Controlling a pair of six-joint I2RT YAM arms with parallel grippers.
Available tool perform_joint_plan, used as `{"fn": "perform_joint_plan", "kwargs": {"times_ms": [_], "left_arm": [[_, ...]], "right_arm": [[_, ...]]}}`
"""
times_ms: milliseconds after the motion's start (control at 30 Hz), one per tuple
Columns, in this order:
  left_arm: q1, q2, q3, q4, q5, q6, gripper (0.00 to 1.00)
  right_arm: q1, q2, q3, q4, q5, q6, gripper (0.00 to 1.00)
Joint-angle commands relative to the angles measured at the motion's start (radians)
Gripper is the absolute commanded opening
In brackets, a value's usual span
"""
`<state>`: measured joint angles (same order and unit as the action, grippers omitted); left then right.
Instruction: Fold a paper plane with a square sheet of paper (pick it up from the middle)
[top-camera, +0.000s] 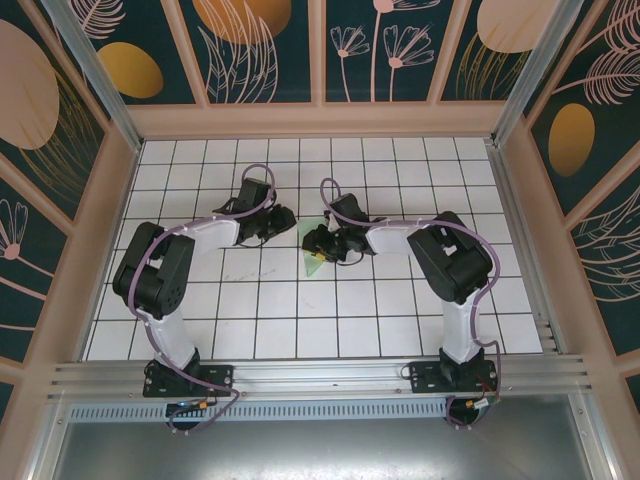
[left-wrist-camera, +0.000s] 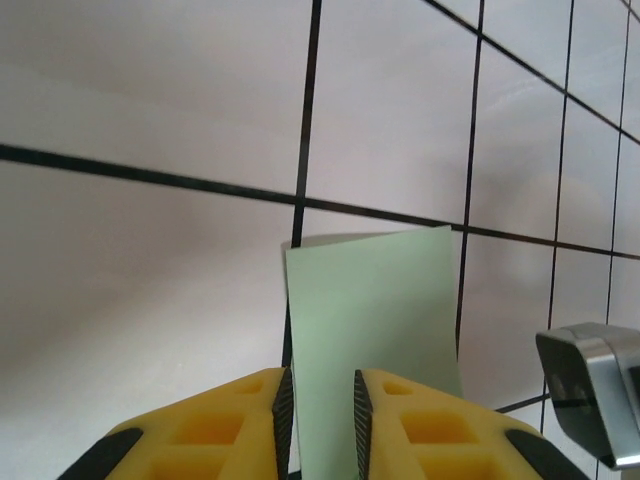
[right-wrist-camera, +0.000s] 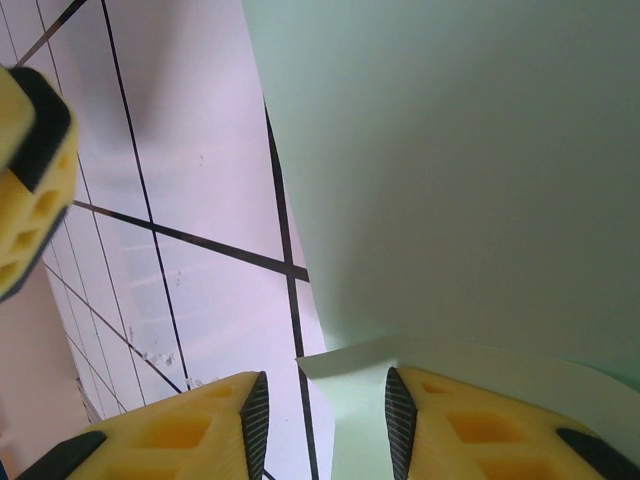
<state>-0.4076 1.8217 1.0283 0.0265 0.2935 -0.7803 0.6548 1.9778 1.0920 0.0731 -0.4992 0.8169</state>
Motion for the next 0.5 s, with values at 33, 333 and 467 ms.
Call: {"fn": "perform_joint_plan", "kwargs": {"times_ms": [33,333,467], "left_arm": [[0.000,-0.035,-0.033,0.041,0.052,-0.015,0.26],[-0.005,-0.062,-0.100,0.077,0.138,0.004,0.18],[-0.015,-0.065,-0.122,0.087,0.152,0.005,0.14]], "right_arm": [[0.005,0.035,-0.016,-0.047,0.056,-0.020,0.40],[0.000,0.029,-0.039,-0.036,0.047,-0.025,0.33],[-0.003,0.029,-0.046,-0.037,0.048,-0.026,0.24]]}}
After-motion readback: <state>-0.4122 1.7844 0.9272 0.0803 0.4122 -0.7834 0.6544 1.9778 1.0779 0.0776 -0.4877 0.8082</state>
